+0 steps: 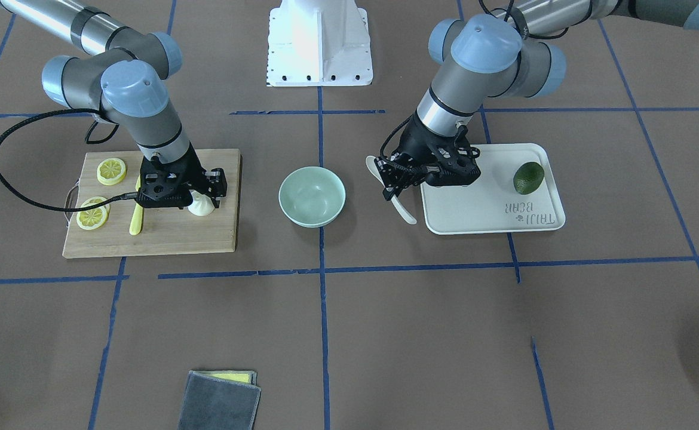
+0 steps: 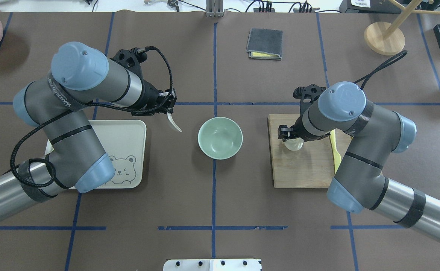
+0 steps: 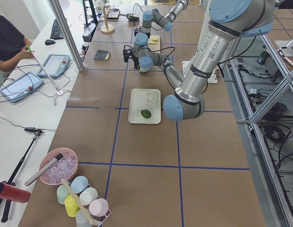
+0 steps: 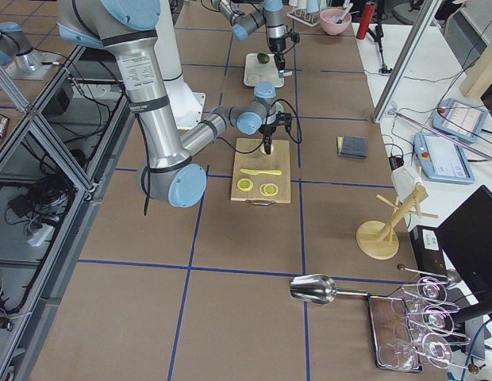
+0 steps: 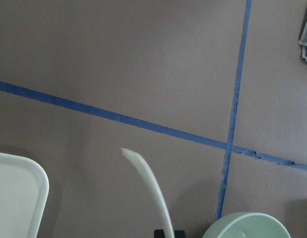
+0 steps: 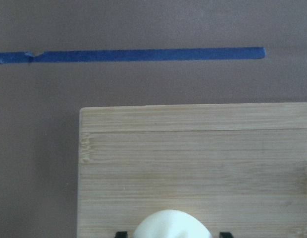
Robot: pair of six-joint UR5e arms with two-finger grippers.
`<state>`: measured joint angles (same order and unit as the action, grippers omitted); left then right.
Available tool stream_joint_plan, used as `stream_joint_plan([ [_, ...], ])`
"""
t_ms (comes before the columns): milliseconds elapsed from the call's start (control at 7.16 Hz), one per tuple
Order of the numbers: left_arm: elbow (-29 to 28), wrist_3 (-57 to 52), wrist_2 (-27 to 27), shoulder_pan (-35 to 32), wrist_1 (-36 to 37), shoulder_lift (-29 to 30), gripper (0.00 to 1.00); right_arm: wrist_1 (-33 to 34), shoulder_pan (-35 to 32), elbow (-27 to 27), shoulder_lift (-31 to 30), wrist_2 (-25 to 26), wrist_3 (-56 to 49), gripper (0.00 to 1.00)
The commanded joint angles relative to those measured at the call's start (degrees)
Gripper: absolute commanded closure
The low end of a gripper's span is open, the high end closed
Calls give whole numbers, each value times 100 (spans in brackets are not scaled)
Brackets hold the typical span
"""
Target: Put spoon and bun in bowl
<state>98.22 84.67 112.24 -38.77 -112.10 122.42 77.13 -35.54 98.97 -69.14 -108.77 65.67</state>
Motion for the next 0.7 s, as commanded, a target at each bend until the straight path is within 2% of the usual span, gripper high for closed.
stream_joint_plan([
  [0,-30,127,0,9,-22,71,100,171,-5,69,6,-21,-1,67],
  [140,-257,294,0,27,-31,289,100,171,-5,78,15,-30,-1,100],
  [279,-581,548,0,79,-231,535,100,249,-23,235,-20,-135,-10,100],
  [559,-996,787,-18,141,-916,590,100,687,-163,604,23,-180,-19,100],
])
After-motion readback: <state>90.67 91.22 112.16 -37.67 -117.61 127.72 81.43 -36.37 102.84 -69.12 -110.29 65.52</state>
